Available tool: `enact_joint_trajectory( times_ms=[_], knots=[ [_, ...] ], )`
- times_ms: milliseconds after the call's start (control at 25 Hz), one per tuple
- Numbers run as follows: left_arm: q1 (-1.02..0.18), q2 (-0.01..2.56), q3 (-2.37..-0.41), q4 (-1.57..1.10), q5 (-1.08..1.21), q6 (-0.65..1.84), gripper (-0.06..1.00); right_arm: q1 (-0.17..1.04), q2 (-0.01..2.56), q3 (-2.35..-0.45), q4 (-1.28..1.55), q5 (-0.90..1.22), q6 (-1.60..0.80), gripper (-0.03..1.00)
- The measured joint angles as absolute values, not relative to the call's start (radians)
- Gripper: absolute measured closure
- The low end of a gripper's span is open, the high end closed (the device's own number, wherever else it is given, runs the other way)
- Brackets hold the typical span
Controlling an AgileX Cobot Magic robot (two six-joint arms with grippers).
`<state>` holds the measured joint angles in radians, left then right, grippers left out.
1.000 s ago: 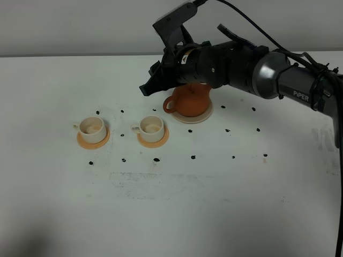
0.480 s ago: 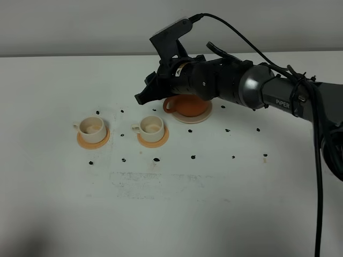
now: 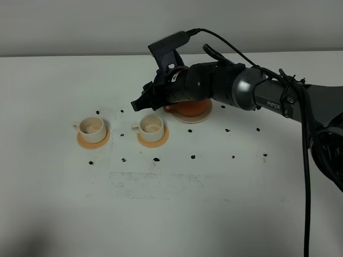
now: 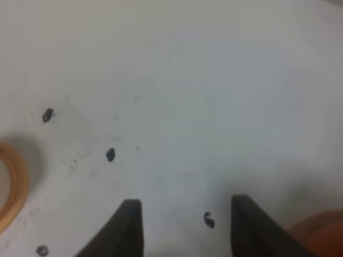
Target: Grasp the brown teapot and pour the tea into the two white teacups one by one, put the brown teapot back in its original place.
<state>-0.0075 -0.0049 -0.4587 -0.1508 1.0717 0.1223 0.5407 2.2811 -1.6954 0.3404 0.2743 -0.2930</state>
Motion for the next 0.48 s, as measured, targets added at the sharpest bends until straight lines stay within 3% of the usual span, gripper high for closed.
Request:
enact_joint_trajectory(
  times_ms=[480],
  knots=[
    [-0.008, -0.005, -0.459, -0.151, 1.072, 0.122, 0.78, 0.526, 2.303, -1.698, 0.311, 0.266, -0.293, 0.6]
  ],
)
